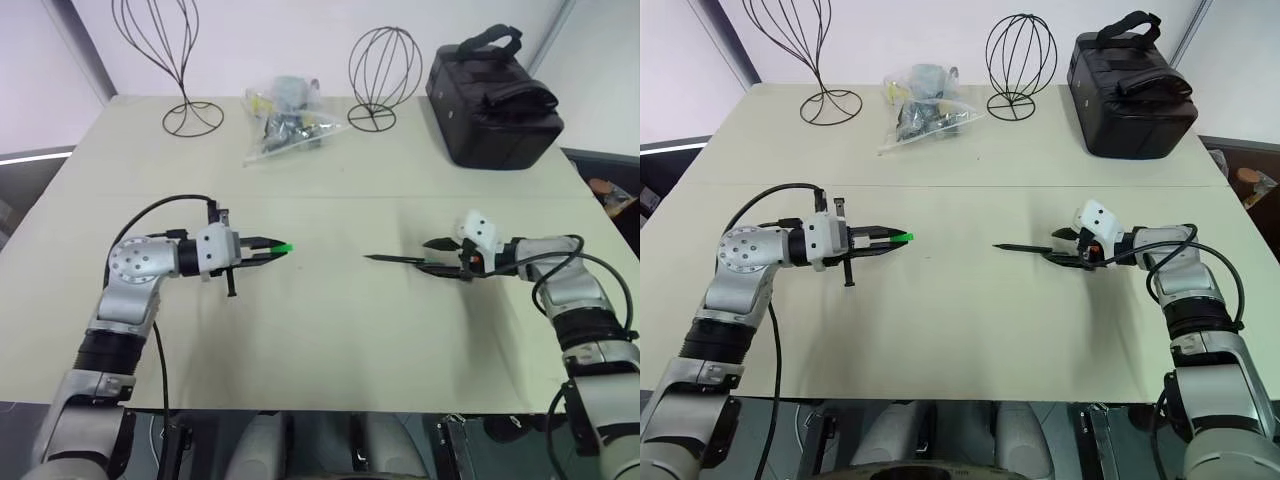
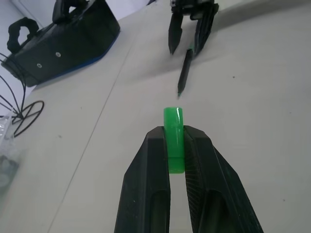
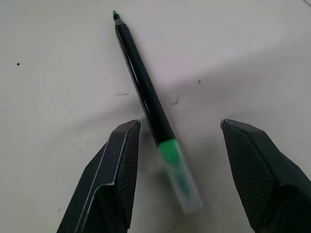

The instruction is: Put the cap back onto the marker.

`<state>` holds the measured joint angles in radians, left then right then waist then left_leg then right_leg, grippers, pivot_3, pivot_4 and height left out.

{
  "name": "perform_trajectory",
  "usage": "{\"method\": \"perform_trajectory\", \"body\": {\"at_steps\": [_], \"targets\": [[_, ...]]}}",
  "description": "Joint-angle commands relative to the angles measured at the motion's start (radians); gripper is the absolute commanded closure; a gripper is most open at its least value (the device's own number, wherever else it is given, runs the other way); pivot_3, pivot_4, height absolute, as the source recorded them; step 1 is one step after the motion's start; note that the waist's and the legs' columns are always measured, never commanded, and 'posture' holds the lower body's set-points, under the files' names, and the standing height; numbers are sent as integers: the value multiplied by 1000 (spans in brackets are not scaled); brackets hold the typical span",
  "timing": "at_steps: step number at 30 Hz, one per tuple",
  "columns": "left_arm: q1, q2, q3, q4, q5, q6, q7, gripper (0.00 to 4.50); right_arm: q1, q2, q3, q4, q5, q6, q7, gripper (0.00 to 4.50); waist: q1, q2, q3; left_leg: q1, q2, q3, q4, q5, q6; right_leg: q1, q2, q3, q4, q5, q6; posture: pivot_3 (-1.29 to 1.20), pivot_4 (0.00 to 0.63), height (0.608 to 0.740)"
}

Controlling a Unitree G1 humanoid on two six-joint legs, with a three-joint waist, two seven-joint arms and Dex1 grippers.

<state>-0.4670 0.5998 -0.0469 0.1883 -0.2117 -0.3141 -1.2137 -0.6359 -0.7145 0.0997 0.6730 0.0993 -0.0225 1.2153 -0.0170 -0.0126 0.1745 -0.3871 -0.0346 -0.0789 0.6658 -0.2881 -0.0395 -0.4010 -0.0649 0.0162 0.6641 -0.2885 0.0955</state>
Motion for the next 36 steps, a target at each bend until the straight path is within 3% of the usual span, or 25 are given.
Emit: {"method": "perform_trajectory", "body": {"at_steps": [1,13,16,20,30,36], "targets": [[4,19,21,-33,-17,-8,19,4456,-22,1,-1,15,-10,-26,20,1785,0,0,0,0,0,0,0,0,0,0,0,0,0,0,0,0,150,740],[-16,30,13,-21,-18,-14,27,4456,2,13,0,44,-22,-53,24,1785,0,0,0,0,0,0,0,0,0,0,0,0,0,0,0,0,150,740],[-23,30,12,-16,-18,-15,25,4500,4,16,-2,47,-23,-52,19,2655,0,0,0,0,0,0,0,0,0,0,0,0,0,0,0,0,150,740],[-26,30,13,-12,-16,-17,25,4500,6,20,-3,54,-27,-52,19,4478,-1,0,0,2,0,0,0,0,0,2,0,0,0,0,0,0,150,740],[-40,26,16,21,-13,-36,29,4500,39,4,-9,-1,-35,-63,-3,4478,0,0,0,4,0,0,0,0,0,4,0,0,0,0,0,0,150,740],[-89,-3,-1,165,-5,-164,-5,4500,155,-68,-18,-317,-86,-124,-81,4478,7,1,0,3,-1,0,0,0,0,3,-1,0,0,0,0,0,150,740]]}}
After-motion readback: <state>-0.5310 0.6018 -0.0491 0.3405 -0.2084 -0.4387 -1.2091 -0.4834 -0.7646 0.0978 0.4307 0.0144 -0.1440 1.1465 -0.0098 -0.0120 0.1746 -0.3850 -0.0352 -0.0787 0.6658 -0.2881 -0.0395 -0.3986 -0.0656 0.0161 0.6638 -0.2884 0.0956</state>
